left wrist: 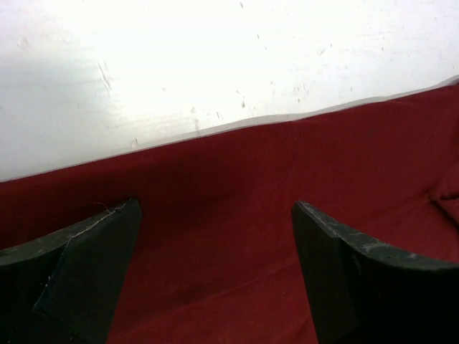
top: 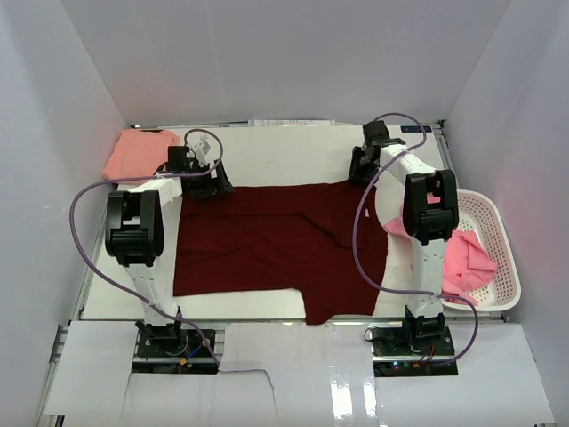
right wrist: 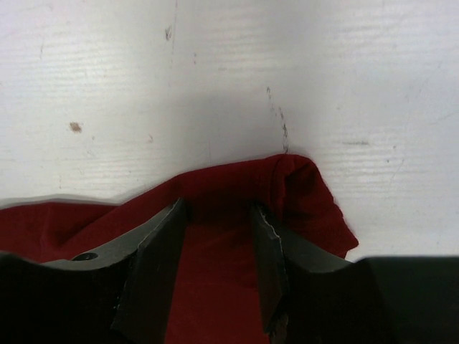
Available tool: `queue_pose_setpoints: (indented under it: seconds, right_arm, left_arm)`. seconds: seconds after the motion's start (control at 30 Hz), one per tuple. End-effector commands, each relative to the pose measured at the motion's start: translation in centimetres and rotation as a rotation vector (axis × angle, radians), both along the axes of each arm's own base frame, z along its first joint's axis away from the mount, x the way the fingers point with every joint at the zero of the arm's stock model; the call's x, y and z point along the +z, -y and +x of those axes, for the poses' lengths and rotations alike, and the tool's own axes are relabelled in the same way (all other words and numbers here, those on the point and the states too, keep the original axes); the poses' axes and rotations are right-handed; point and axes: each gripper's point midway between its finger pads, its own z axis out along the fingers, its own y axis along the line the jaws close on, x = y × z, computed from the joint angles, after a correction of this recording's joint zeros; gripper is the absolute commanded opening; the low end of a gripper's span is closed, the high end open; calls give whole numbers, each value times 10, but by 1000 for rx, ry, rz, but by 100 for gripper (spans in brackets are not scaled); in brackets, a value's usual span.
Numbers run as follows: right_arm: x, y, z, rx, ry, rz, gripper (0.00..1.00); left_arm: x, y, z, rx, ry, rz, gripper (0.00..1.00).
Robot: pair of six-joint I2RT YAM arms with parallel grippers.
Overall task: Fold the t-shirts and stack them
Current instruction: Fold the flattened tshirt in 1/3 of the way
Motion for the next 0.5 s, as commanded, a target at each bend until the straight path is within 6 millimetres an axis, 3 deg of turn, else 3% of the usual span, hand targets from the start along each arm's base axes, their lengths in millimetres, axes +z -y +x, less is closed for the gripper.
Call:
queue_pose_setpoints:
  seconds: [0.0,0.27,0.43,0.47]
  right_arm:
    - [-17,6,9,-13,-18,-10,48]
    - [-27,-3,34,1,-11,72,51]
    - [-19,6,53,-24,17,102,52]
    - [-19,12,53,-41,11,86,52]
  left_arm:
    - [-6,-8,4,37,-37,29,98]
    - [-36,-15,22,69,-105,45,98]
    - [-42,-18,30,90,-122,47,98]
    - [-42,-35,33,128,-126,43,98]
